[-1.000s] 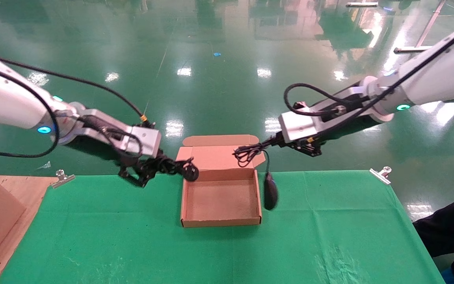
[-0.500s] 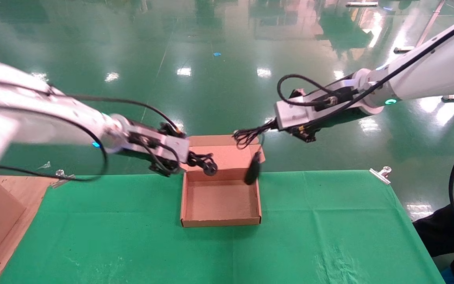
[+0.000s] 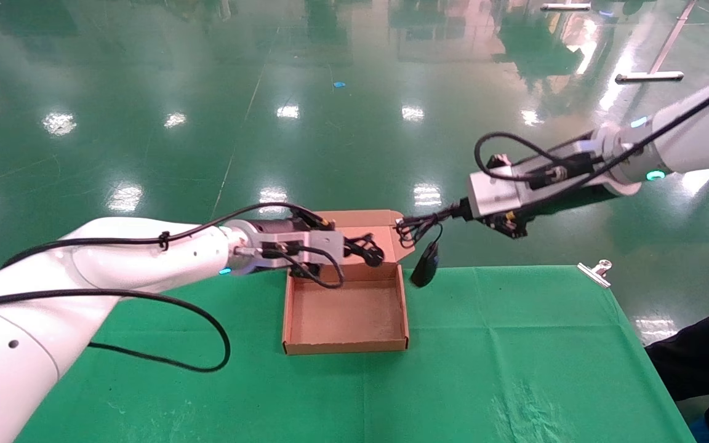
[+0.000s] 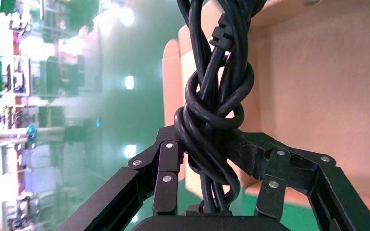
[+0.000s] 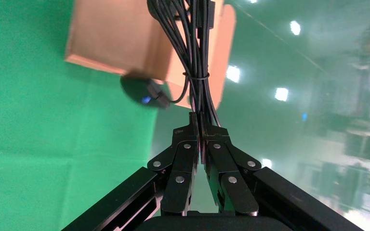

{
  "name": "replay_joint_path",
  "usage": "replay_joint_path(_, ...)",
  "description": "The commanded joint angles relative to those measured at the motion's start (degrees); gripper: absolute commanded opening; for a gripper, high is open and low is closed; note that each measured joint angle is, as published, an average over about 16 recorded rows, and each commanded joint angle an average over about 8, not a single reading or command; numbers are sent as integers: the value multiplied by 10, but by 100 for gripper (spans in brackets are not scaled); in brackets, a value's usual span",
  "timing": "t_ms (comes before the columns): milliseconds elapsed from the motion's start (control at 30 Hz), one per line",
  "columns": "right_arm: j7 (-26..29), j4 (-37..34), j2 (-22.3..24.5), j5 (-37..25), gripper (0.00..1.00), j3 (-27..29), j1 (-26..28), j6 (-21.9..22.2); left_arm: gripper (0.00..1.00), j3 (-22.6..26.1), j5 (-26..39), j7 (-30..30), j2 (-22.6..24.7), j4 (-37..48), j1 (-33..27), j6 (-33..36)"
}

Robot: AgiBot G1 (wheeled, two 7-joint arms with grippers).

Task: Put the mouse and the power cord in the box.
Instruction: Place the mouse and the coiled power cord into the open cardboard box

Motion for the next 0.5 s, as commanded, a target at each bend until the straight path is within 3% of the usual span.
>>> replay_joint_path(33,-5,-3,4,0,0,0,-3,-6,79,11,-12,-16,-1,-12,6,3)
replay_joint_path(100,-6,-5,4,1,0,0,-5,-5,100,22,-19,-20,-1,-13,4,1)
replay_joint_path(500,-8,-10,-3,6,0,4,-11,-12,100,72,-56,-32,-2,-15,-3,-14)
